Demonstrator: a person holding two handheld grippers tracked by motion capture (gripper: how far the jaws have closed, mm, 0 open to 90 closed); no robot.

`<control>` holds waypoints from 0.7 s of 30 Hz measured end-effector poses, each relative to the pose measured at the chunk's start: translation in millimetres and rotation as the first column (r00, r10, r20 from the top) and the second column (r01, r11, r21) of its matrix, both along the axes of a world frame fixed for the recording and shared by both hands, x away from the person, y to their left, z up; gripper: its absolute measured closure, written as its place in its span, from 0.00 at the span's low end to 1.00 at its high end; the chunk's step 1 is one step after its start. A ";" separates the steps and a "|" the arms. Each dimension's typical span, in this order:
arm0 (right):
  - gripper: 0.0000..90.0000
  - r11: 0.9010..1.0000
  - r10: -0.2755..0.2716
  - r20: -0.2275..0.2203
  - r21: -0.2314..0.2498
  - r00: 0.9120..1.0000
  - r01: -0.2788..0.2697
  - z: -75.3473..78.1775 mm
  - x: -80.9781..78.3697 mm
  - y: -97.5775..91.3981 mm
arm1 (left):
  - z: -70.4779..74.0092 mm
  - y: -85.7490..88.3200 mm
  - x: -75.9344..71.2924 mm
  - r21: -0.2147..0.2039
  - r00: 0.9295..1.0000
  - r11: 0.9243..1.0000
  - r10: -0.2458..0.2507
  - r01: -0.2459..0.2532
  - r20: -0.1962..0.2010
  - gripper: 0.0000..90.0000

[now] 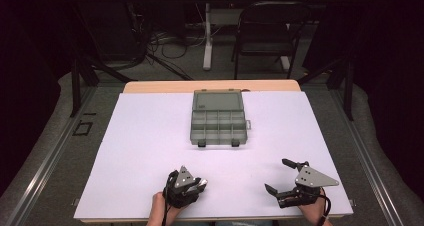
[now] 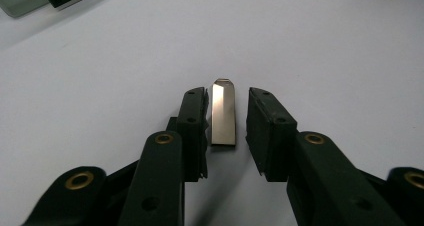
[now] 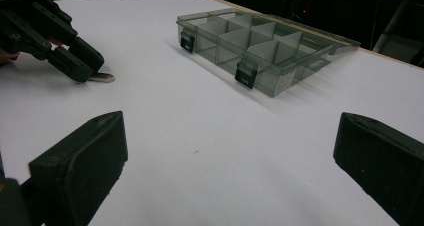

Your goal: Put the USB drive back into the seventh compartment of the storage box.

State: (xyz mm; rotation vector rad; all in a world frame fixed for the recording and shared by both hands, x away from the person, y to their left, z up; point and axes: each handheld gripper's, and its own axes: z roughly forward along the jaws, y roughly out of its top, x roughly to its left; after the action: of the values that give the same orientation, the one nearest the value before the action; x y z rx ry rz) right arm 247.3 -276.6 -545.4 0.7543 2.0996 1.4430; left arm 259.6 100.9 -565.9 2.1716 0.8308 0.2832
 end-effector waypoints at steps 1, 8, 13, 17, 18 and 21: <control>0.00 1.000 0.000 0.000 -0.001 1.000 0.000 0.1 -0.1 0.0 | 0.1 0.3 0.5 0.000 1.000 1.000 0.001 -0.001 0.000 0.79; 0.00 1.000 0.001 -0.001 -0.003 1.000 -0.001 0.0 0.0 0.3 | 0.1 -0.4 0.3 0.006 1.000 1.000 0.008 -0.008 0.001 0.83; 0.01 1.000 0.001 -0.001 -0.002 1.000 -0.001 0.0 -0.2 0.4 | -0.4 -1.2 -0.5 0.011 1.000 1.000 0.011 -0.011 0.009 0.86; 0.01 1.000 0.002 0.001 -0.002 1.000 -0.002 0.1 -0.2 0.4 | -0.6 -1.5 -1.5 0.018 1.000 1.000 0.009 -0.009 0.020 0.87; 0.01 1.000 0.001 -0.001 -0.001 1.000 -0.001 0.1 -0.3 0.4 | -0.5 -2.4 -2.6 0.026 0.999 1.000 0.004 -0.005 0.033 0.87; 0.01 1.000 0.001 -0.001 -0.001 1.000 -0.001 0.1 -0.3 0.4 | -0.2 -2.7 -3.1 0.026 0.999 1.000 -0.001 0.000 0.033 0.87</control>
State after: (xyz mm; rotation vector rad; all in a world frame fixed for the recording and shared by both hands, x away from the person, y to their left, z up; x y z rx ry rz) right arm 247.0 -276.2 -545.2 0.7534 2.1015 1.4421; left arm 256.5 98.2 -566.2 2.1849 0.8118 0.3307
